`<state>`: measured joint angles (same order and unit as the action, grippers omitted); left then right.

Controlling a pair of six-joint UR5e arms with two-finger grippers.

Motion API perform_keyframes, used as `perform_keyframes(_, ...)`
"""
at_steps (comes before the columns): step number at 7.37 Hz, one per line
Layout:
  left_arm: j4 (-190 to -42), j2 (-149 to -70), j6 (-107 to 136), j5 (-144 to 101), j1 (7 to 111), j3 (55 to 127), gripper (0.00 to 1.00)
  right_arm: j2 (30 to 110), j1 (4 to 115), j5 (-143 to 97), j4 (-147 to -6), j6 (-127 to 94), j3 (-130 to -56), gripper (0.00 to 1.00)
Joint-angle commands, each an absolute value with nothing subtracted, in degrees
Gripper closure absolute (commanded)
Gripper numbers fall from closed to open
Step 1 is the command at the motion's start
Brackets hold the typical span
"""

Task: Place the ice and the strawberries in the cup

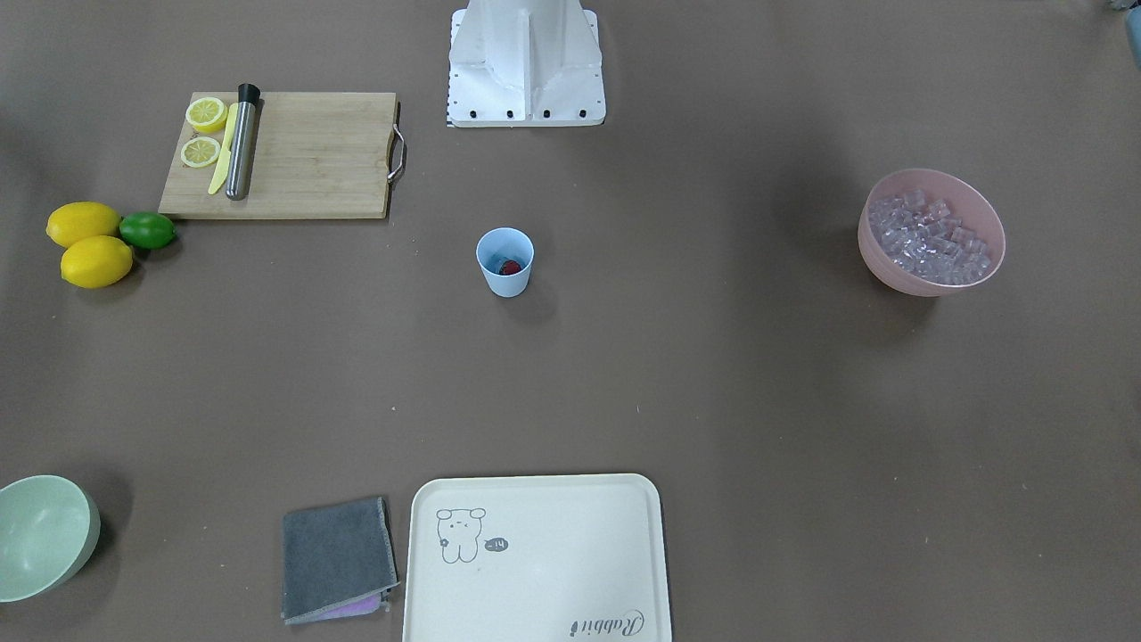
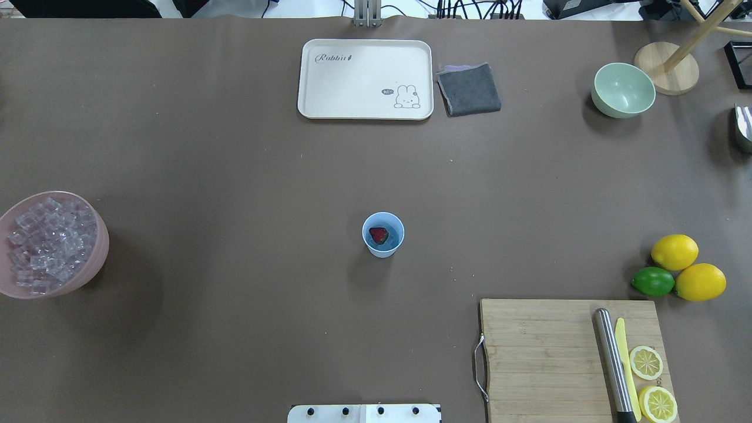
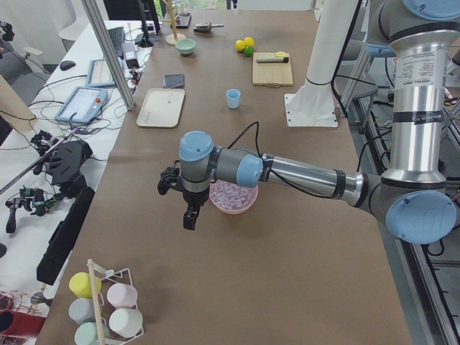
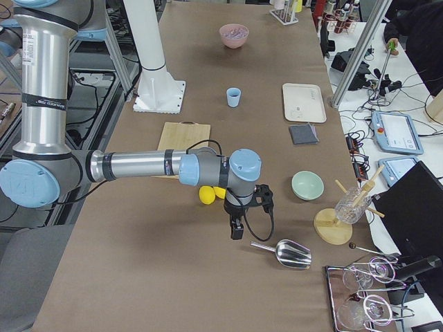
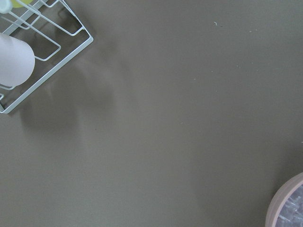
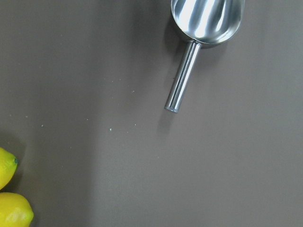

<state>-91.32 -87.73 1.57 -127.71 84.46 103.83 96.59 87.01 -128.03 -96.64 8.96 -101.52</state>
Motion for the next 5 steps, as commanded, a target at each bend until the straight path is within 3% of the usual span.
perform_keyframes(1,-91.3,-87.7,1.6,-127.7,84.5,103.7,0.03,96.6,87.0,-128.1,-96.5,9.0,-101.5,0.0)
perform_keyframes(5,-91.4,-88.2,1.6,-127.6,84.5,103.7,0.02,96.5,87.0,-127.9,-96.5,8.9,-101.4,0.0)
